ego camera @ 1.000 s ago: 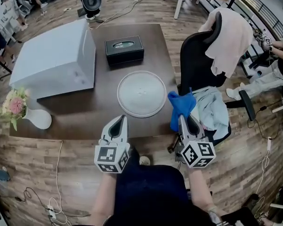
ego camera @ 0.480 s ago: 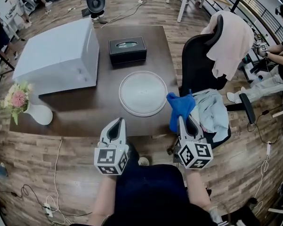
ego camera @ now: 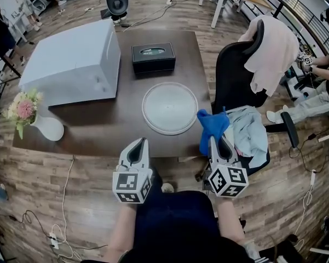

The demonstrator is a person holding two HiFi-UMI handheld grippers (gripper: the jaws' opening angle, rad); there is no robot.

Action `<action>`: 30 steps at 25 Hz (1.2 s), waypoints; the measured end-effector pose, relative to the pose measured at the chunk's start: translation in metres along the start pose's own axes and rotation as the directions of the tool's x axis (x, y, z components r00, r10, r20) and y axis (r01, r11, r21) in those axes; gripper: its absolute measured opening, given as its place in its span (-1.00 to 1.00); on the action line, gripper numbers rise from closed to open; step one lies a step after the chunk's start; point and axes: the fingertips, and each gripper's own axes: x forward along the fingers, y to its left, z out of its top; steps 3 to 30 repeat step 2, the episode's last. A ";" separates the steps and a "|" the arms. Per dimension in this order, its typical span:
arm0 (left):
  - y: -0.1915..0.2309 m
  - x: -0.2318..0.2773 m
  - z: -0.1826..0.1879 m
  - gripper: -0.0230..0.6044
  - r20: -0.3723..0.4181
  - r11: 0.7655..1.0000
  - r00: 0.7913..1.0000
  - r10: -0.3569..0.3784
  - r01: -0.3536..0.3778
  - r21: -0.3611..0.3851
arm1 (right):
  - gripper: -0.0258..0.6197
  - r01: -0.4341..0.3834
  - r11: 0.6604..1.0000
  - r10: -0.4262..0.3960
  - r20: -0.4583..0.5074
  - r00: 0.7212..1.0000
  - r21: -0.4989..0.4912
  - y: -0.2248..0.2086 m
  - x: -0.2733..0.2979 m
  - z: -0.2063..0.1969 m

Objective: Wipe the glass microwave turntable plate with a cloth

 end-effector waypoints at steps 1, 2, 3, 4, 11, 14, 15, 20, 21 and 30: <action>0.001 0.000 -0.001 -0.92 -0.002 1.000 1.000 0.002 -0.002 0.000 | -0.69 0.000 1.000 0.000 -0.002 1.000 0.000 0.000 0.000 -0.001; 0.001 -0.001 -0.002 -0.92 -0.004 1.000 1.000 0.004 -0.004 0.000 | -0.69 -0.001 1.000 0.001 -0.005 1.000 -0.001 0.001 0.001 -0.002; 0.001 -0.001 -0.002 -0.92 -0.004 1.000 1.000 0.004 -0.004 0.000 | -0.69 -0.001 1.000 0.001 -0.005 1.000 -0.001 0.001 0.001 -0.002; 0.001 -0.001 -0.002 -0.92 -0.004 1.000 1.000 0.004 -0.004 0.000 | -0.69 -0.001 1.000 0.001 -0.005 1.000 -0.001 0.001 0.001 -0.002; 0.001 -0.001 -0.002 -0.92 -0.004 1.000 1.000 0.004 -0.004 0.000 | -0.69 -0.001 1.000 0.001 -0.005 1.000 -0.001 0.001 0.001 -0.002; 0.001 -0.001 -0.002 -0.92 -0.004 1.000 1.000 0.004 -0.004 0.000 | -0.69 -0.001 1.000 0.001 -0.005 1.000 -0.001 0.001 0.001 -0.002; 0.001 -0.001 -0.002 -0.92 -0.004 1.000 1.000 0.004 -0.004 0.000 | -0.69 -0.001 1.000 0.001 -0.005 1.000 -0.001 0.001 0.001 -0.002; 0.001 -0.001 -0.002 -0.92 -0.004 1.000 1.000 0.004 -0.004 0.000 | -0.69 -0.001 1.000 0.001 -0.005 1.000 -0.001 0.001 0.001 -0.002; 0.001 -0.001 -0.002 -0.92 -0.004 1.000 1.000 0.004 -0.004 0.000 | -0.69 -0.001 1.000 0.001 -0.005 1.000 -0.001 0.001 0.001 -0.002; 0.001 -0.001 -0.002 -0.92 -0.004 1.000 1.000 0.004 -0.004 0.000 | -0.69 -0.001 1.000 0.001 -0.005 1.000 -0.001 0.001 0.001 -0.002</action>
